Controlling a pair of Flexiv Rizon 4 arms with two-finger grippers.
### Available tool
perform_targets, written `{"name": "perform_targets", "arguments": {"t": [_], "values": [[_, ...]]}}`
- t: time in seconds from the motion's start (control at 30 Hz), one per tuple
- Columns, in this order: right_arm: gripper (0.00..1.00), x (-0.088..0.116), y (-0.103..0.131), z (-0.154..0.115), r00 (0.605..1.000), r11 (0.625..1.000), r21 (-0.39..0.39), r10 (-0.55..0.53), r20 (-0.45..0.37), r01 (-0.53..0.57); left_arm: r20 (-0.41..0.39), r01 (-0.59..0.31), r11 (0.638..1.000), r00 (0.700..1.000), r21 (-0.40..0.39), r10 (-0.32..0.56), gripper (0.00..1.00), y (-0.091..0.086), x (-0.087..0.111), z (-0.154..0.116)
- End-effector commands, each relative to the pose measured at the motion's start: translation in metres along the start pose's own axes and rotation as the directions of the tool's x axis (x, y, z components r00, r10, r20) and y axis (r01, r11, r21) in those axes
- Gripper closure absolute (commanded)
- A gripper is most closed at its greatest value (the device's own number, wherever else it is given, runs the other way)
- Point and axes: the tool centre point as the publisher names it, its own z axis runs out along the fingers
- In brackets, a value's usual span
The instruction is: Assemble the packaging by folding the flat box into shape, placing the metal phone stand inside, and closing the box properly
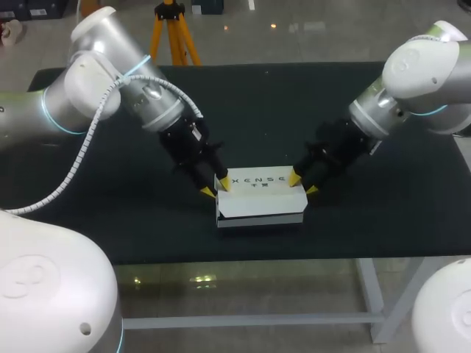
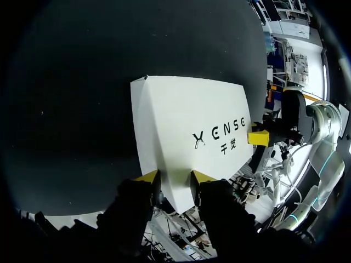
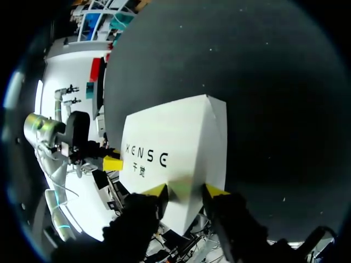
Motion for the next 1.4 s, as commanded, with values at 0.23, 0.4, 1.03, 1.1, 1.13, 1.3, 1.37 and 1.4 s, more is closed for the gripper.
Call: {"name": "perform_targets", "arguments": {"t": [0.23, 0.4, 1.03, 1.1, 1.13, 1.3, 1.37, 1.4], "values": [[0.53, 0.006, 0.003, 0.001, 1.0, 1.0, 0.021, 0.013, 0.007, -0.013, 0.0, -0.004, 1.0, 1.0, -0.007, 0.004, 0.62, -0.001, 0.005, 0.0], [0.51, 0.009, 0.003, 0.001, 0.999, 0.999, 0.045, 0.028, 0.016, -0.028, 0.005, -0.003, 1.0, 1.0, -0.014, 0.003, 0.58, 0.0, 0.009, -0.003], [0.51, 0.012, 0.01, -0.011, 0.996, 0.99, 0.123, 0.081, -0.045, -0.075, -0.067, 0.029, 0.991, 0.997, -0.132, -0.038, 0.62, -0.004, 0.012, -0.012], [0.51, 0.013, 0.01, -0.012, 0.995, 0.989, 0.128, 0.085, -0.047, -0.078, -0.067, 0.038, 0.989, 0.997, -0.141, -0.048, 0.62, -0.005, 0.012, -0.012], [0.51, 0.014, 0.01, -0.013, 0.995, 0.988, 0.128, 0.088, -0.044, -0.082, -0.069, 0.039, 0.989, 0.996, -0.144, -0.049, 0.62, -0.006, 0.012, -0.012], [0.51, 0.016, 0.012, -0.017, 0.994, 0.987, 0.134, 0.094, -0.049, -0.086, -0.076, 0.054, 0.986, 0.995, -0.157, -0.067, 0.64, -0.009, 0.013, -0.016], [0.51, 0.017, 0.013, -0.018, 0.994, 0.987, 0.135, 0.096, -0.048, -0.089, -0.075, 0.06, 0.986, 0.995, -0.159, -0.072, 0.64, -0.01, 0.014, -0.017], [0.52, 0.018, 0.013, -0.018, 0.994, 0.987, 0.136, 0.098, -0.048, -0.091, -0.072, 0.067, 0.985, 0.994, -0.159, -0.079, 0.64, -0.01, 0.014, -0.018]]}}
